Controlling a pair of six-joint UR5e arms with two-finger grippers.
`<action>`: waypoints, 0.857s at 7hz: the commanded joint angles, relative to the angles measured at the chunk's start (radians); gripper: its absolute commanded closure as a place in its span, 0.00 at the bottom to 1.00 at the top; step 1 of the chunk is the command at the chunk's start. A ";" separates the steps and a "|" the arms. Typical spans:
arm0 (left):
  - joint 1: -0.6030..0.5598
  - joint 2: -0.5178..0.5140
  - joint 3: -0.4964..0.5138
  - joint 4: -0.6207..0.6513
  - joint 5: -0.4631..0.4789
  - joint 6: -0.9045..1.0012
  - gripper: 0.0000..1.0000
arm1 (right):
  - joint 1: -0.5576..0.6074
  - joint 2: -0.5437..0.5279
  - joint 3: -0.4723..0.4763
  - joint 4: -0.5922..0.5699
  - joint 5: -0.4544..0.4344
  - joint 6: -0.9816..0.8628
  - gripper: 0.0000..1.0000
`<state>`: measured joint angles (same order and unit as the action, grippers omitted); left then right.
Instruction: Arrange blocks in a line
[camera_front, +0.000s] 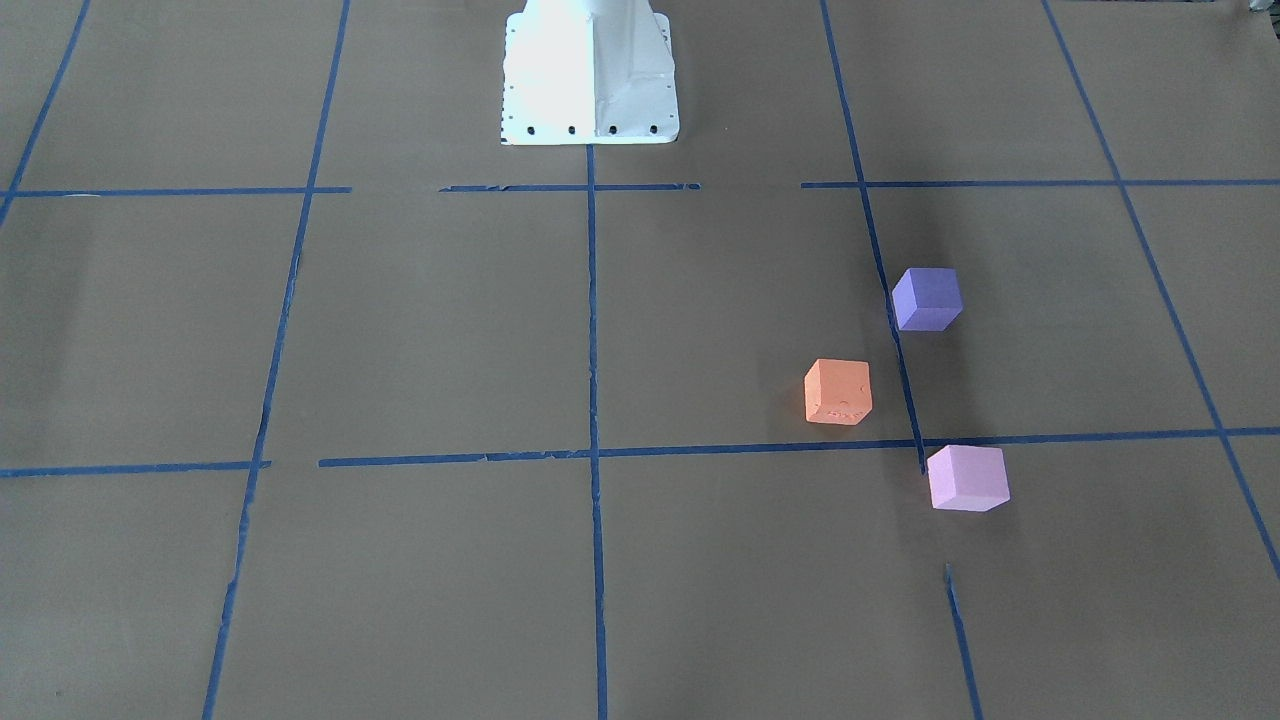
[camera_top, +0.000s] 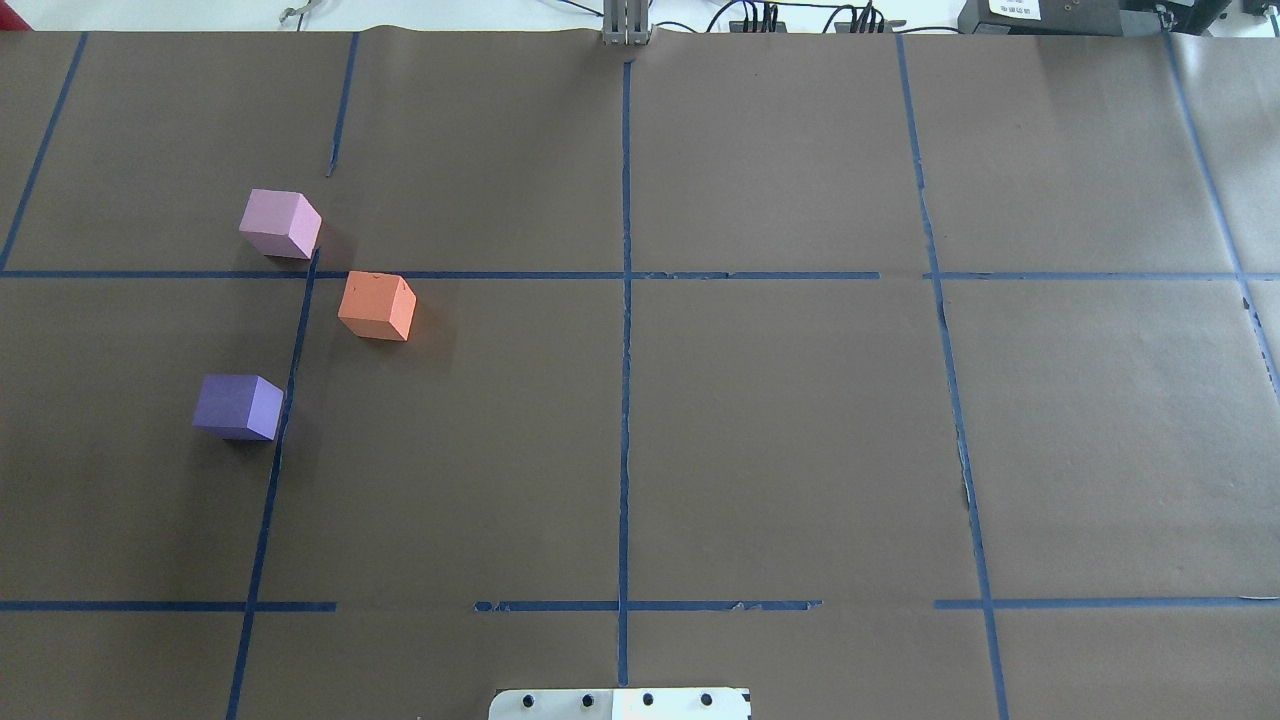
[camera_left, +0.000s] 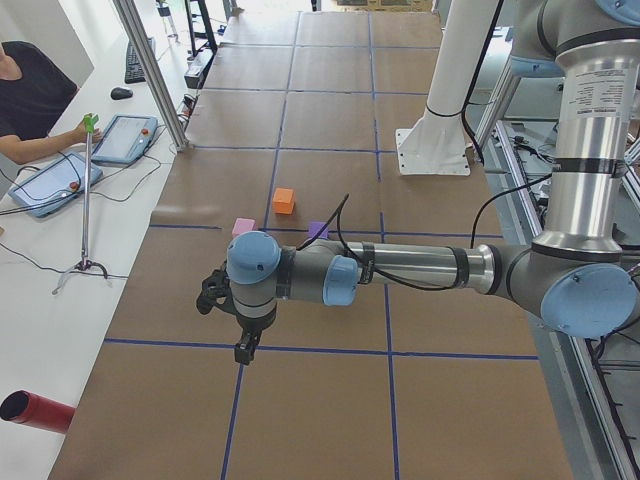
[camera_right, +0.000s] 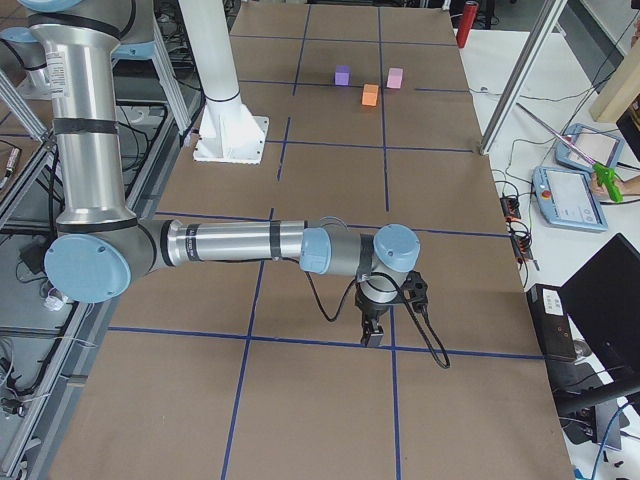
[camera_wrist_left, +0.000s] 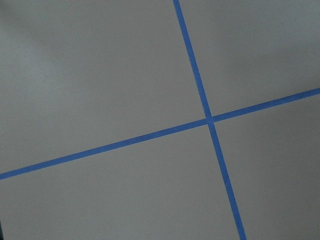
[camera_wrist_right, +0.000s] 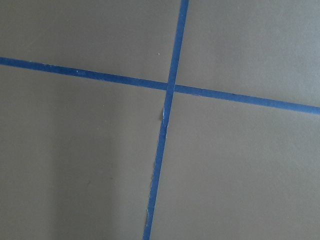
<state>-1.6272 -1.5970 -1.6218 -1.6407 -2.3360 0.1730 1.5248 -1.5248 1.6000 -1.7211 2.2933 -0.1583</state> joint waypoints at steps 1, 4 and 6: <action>0.161 -0.018 -0.187 0.071 -0.003 -0.212 0.00 | 0.000 0.000 0.000 0.000 0.000 0.000 0.00; 0.367 -0.189 -0.334 0.218 -0.005 -0.528 0.00 | 0.000 0.000 0.000 0.000 0.000 0.000 0.00; 0.468 -0.315 -0.333 0.278 -0.002 -0.675 0.00 | 0.000 0.000 0.000 0.000 0.000 0.000 0.00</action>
<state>-1.2258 -1.8378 -1.9535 -1.3961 -2.3395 -0.4017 1.5250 -1.5247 1.6000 -1.7211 2.2933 -0.1580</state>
